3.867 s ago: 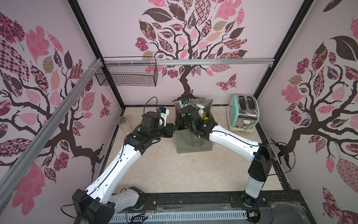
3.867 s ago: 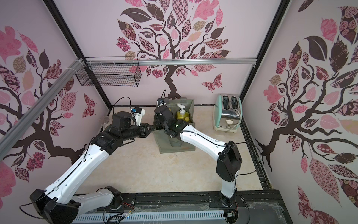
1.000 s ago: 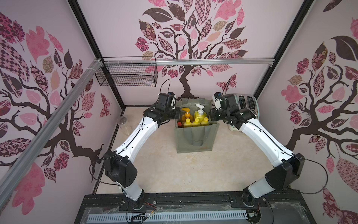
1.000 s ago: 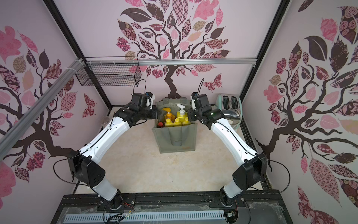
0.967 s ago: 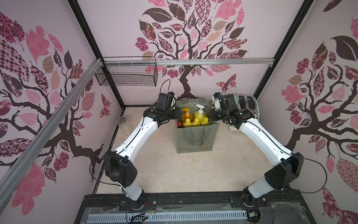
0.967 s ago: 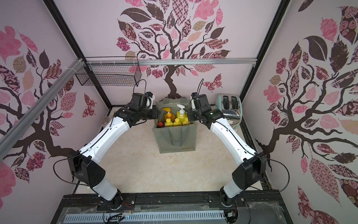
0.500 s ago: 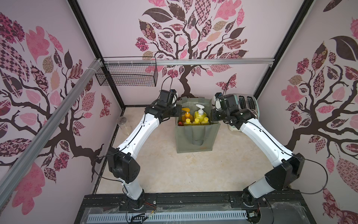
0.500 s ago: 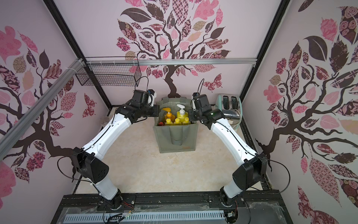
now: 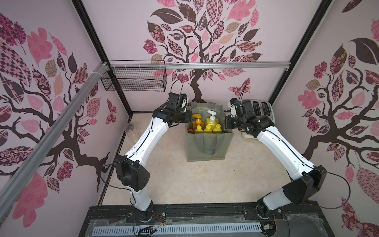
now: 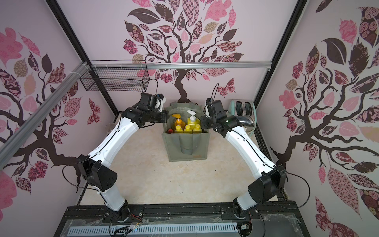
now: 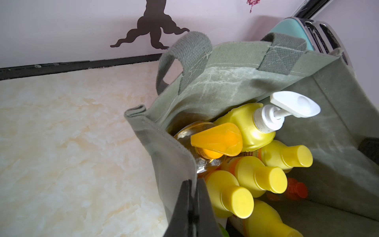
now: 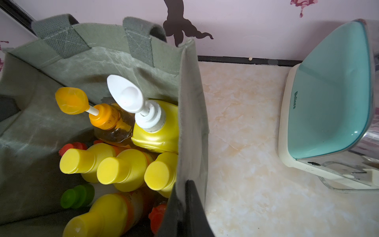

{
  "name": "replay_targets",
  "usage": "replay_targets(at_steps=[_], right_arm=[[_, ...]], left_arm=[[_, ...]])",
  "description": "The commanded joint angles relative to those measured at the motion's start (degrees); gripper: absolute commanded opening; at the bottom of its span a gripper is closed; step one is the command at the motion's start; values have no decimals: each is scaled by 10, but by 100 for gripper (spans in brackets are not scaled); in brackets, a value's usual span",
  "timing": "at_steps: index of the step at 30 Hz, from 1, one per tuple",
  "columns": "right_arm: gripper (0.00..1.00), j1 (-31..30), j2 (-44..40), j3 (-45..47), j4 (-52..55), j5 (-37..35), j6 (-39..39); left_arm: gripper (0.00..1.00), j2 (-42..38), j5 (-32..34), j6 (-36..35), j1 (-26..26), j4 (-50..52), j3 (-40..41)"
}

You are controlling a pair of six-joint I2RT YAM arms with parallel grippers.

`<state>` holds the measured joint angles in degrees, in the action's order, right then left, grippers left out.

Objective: Pack dish soap into the shopping bag
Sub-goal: Adjust the shopping bag at the center of the board.

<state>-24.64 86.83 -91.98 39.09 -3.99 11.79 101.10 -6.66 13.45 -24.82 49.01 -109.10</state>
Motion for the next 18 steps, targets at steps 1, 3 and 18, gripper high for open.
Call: replay_targets(at_steps=[1,3,18], right_arm=[[0,2,-54,-53,-37,9,12],[0,2,-59,-46,-36,8,15],[0,2,-78,-16,-42,-9,9]], left_arm=[[0,-38,-38,-5,1,-120,-57],[0,-42,-50,1,1,-124,-55],[0,-88,-59,16,1,-142,1]])
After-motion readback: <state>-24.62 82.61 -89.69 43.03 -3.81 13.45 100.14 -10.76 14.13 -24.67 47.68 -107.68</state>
